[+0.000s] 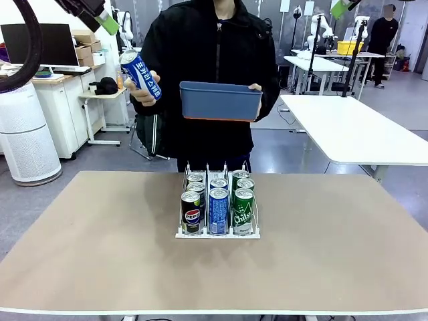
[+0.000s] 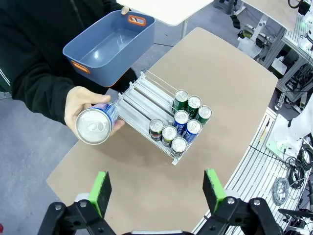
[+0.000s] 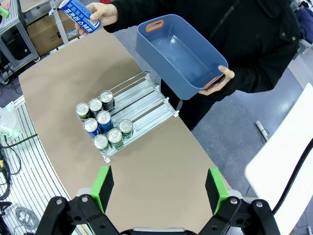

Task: Fill the beverage cans into the dispenser.
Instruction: Pick up the Ionic drink handed by the human.

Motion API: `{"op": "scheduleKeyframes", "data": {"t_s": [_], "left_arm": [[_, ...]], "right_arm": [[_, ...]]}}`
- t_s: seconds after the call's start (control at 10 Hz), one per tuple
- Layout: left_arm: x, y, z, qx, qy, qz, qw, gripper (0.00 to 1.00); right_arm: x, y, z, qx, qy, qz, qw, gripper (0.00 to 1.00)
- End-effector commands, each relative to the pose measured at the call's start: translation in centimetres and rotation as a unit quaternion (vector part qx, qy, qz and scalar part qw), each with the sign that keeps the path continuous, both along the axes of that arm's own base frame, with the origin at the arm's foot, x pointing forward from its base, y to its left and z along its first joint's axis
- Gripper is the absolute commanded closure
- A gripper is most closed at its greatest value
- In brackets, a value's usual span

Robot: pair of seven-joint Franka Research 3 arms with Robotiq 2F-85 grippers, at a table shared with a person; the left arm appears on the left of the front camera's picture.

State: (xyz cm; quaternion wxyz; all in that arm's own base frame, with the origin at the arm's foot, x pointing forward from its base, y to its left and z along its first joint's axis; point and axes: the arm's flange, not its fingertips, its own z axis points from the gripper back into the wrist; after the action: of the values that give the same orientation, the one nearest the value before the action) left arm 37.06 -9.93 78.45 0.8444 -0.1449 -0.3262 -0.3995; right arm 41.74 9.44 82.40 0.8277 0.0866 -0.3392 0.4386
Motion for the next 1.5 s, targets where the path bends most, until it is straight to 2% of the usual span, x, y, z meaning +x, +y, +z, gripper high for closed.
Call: {"op": "scheduleKeyframes", "data": {"t_s": [0.0, 1.4], "left_arm": [[0.03, 0.20, 0.04, -0.006, -0.001, 0.001, 1.000, 0.00], [0.03, 0.20, 0.04, -0.006, -0.001, 0.001, 1.000, 0.00]], "right_arm": [[-0.14, -0.06, -0.12, 0.002, 0.002, -0.003, 1.000, 0.00], [-0.14, -0.06, -0.12, 0.002, 0.002, -0.003, 1.000, 0.00]]}}
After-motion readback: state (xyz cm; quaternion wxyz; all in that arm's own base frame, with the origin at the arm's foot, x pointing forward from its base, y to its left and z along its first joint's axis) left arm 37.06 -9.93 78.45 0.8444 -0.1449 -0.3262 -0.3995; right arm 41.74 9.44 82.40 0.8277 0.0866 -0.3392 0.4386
